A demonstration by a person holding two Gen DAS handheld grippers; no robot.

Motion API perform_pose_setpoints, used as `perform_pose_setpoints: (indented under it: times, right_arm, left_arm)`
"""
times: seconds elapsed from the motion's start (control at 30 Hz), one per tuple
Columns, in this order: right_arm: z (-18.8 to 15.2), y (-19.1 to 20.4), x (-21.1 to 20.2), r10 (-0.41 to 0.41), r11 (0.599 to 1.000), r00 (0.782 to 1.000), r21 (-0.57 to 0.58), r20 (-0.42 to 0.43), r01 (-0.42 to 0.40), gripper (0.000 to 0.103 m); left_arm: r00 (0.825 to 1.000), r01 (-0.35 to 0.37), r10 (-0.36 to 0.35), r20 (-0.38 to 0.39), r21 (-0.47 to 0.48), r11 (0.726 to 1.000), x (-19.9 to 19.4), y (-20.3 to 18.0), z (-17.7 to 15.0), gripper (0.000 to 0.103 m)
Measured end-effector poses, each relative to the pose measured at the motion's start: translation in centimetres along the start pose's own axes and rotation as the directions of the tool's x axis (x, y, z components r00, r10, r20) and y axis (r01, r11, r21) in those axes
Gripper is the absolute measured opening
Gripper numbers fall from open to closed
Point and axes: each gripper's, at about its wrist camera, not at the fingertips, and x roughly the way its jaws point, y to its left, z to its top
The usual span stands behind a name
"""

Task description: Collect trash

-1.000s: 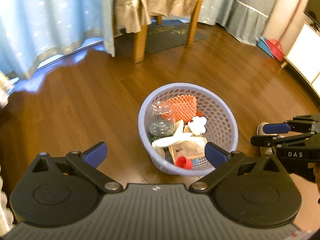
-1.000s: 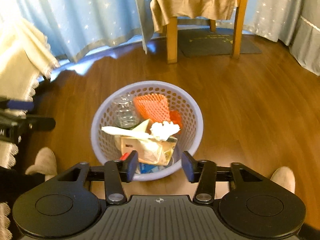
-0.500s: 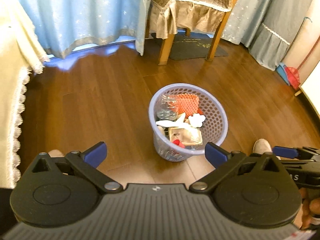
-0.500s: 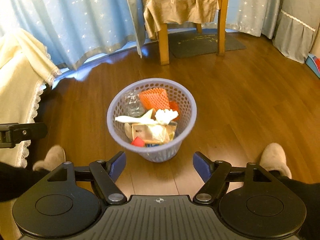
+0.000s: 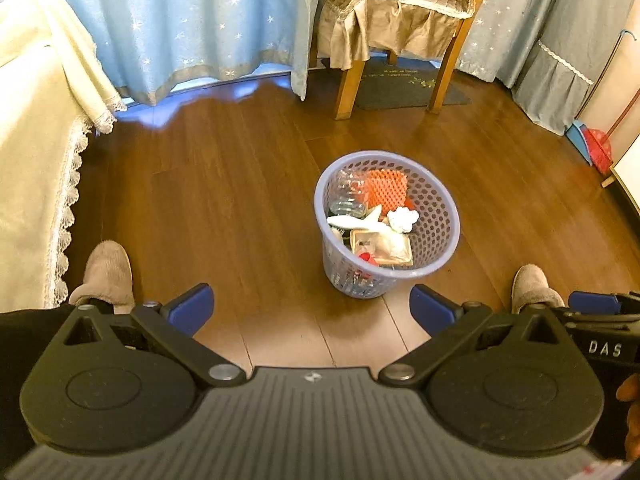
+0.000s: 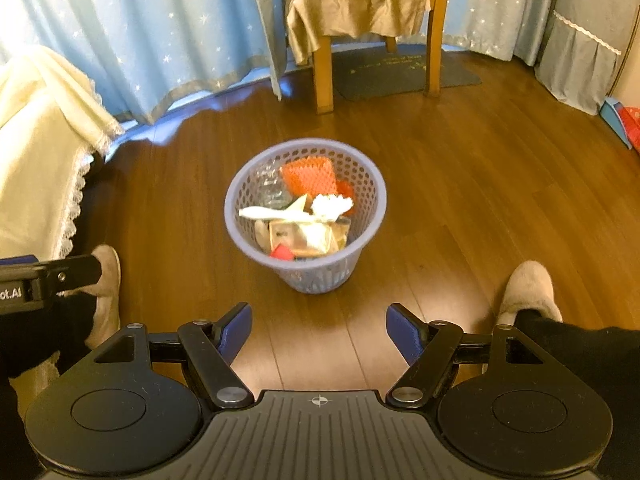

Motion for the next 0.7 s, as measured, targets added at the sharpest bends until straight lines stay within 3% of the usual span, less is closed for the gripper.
perform_pose_setpoints:
  times: [0.27, 0.7]
  right_arm:
    - [-0.8, 1.3, 0.7, 0.007, 0.999, 0.999, -0.032, -0.037, -0.008, 0.071]
    - [-0.8, 3.0, 2.6, 0.017, 0.998, 0.998, -0.052, -0.062, -0.020, 0.071]
  left_arm:
    - [0.999, -0.053, 0.052, -0.010, -0.024, 0.998, -0.5, 0.4, -1.4, 0.102]
    - [0.997, -0.067, 0.065, -0.046, -0.037, 0.997, 0.9, 1.3, -1.9, 0.102]
